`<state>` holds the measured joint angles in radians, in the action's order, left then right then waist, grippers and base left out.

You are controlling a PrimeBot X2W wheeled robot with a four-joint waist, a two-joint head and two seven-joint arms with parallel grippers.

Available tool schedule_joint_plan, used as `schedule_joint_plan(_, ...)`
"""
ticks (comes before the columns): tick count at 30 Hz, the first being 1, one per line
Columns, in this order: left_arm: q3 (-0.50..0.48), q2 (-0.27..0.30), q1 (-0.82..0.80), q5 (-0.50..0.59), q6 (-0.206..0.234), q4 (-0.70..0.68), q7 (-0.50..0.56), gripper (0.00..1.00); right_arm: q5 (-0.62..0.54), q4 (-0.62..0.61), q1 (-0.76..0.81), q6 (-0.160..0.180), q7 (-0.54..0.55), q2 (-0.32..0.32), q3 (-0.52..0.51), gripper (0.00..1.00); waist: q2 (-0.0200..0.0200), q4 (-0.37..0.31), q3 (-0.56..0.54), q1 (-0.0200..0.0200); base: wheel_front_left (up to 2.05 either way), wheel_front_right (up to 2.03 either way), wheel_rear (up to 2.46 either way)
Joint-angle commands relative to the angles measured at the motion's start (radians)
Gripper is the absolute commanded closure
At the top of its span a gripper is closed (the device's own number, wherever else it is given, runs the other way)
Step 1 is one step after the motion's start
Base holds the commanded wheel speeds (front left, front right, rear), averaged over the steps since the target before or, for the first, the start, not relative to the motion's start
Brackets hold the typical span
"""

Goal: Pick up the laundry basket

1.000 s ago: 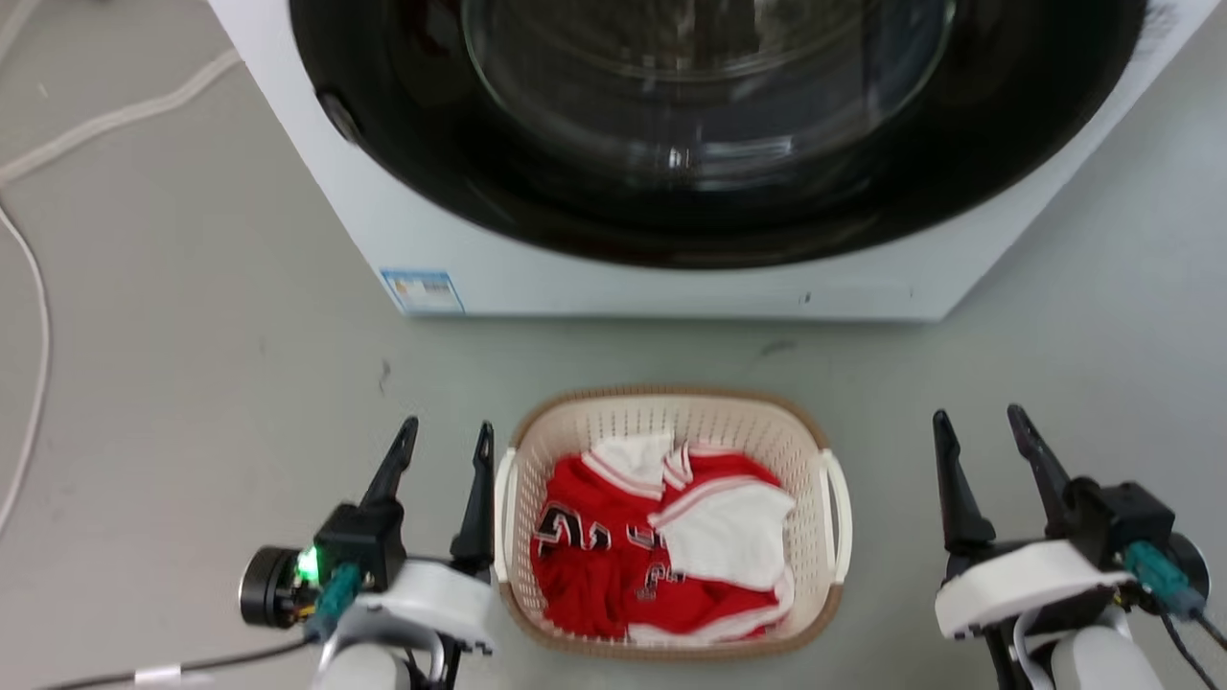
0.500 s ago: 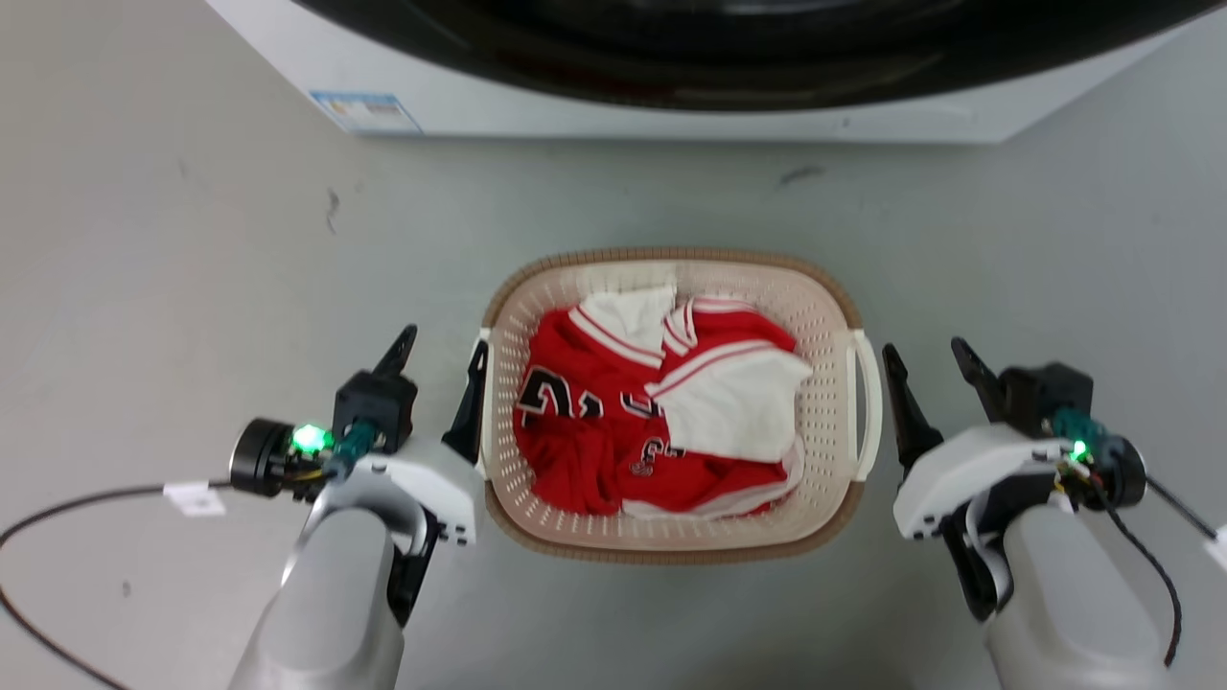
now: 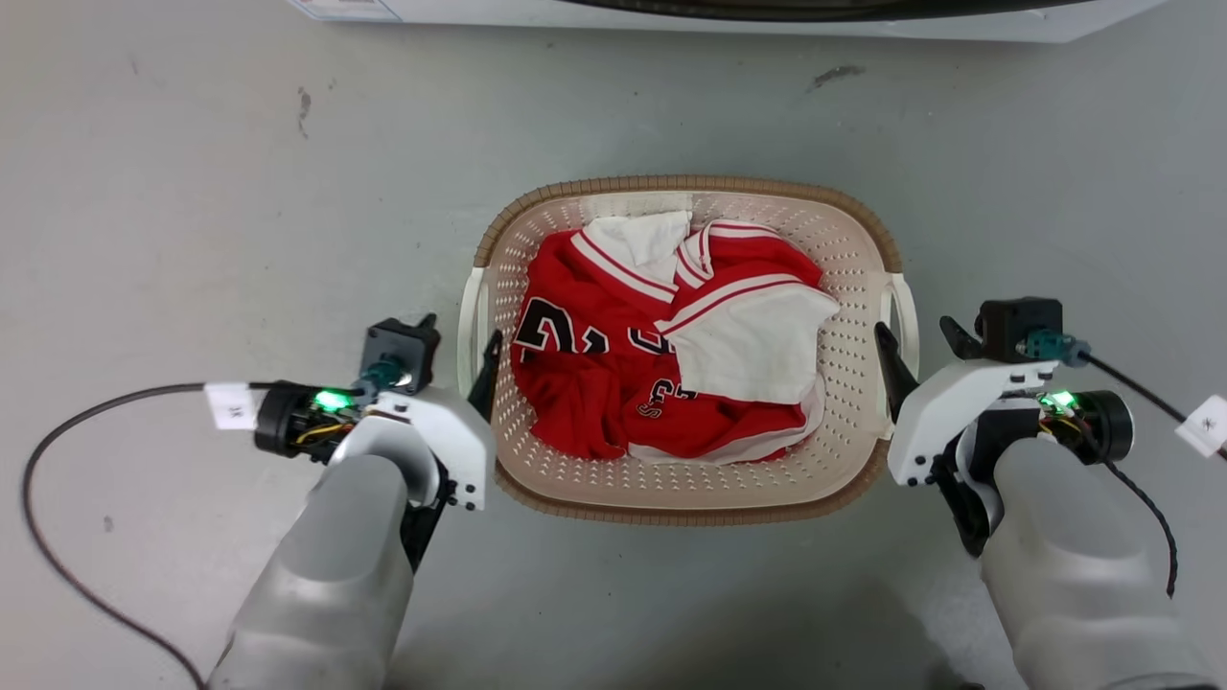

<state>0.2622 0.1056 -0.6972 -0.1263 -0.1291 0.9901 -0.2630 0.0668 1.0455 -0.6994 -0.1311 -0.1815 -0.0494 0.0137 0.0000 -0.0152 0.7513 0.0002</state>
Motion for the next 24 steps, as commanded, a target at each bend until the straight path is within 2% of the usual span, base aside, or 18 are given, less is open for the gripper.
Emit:
schedule_joint_plan(1, 0.02, -0.005, -0.028, -0.016, 0.0, 0.023, -0.003, 0.0, 0.015, 0.021, -0.025, 0.001, 0.009, -0.002, -0.002, 0.0, 0.0, 0.003, 0.007, -0.0002, 0.0, 0.0, 0.0)
schedule_joint_plan(9, 0.19, 0.0, -0.129, -0.18, -0.001, 0.14, 0.082, 0.0, -0.02, 0.144, -0.118, 0.001, 0.053, -0.001, -0.004, 0.0, 0.0, 0.007, 0.046, -0.0002, 0.0, 0.0, 0.0)
schedule_joint_plan(15, 0.31, 0.025, -0.17, -0.296, -0.001, 0.139, 0.175, 0.0, -0.031, 0.191, -0.169, 0.001, 0.085, -0.001, -0.013, 0.0, 0.0, 0.01, 0.071, -0.0002, 0.0, 0.0, 0.0)
schedule_joint_plan(24, 0.426, 0.054, -0.197, -0.425, -0.001, 0.128, 0.195, 0.0, 0.008, 0.224, -0.201, 0.001, 0.105, -0.001, -0.013, 0.0, 0.0, 0.019, 0.089, -0.0002, 0.0, 0.0, 0.0)
